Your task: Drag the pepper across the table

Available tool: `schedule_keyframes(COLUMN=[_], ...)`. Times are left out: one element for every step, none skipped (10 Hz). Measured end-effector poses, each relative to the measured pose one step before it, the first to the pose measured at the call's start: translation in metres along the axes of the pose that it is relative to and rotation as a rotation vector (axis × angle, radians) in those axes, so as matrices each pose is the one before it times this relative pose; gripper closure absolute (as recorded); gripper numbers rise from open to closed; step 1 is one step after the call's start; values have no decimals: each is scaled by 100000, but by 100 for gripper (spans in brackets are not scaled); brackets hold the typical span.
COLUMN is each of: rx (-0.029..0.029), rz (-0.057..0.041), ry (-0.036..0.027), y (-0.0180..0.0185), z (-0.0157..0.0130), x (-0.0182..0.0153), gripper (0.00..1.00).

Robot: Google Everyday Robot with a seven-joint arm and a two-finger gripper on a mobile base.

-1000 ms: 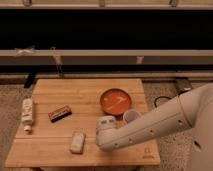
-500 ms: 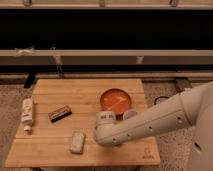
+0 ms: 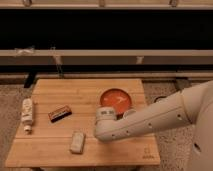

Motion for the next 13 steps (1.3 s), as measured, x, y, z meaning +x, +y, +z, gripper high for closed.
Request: schedule_keyframes(rx=[184, 113, -171, -266, -412, -450, -528, -611, -484, -314, -351, -134, -118], rz=[356, 281, 358, 360, 309, 79, 68, 169, -40, 20, 110, 212, 52], ry=[-402, -469, -869, -341, -209, -44, -114, -19, -55, -78, -137, -123, -39], y=[35, 20, 118, 143, 233, 233, 282, 369, 337, 278, 324, 334, 319], z=[76, 140, 194, 177, 127, 64, 79, 6, 44, 76, 56, 191, 237], x=[-228, -207, -342, -141, -120, -33, -80, -63, -74, -87, -37, -27, 70], gripper=[41, 33, 24, 20, 20, 20, 20, 20, 20, 20, 20, 20, 20])
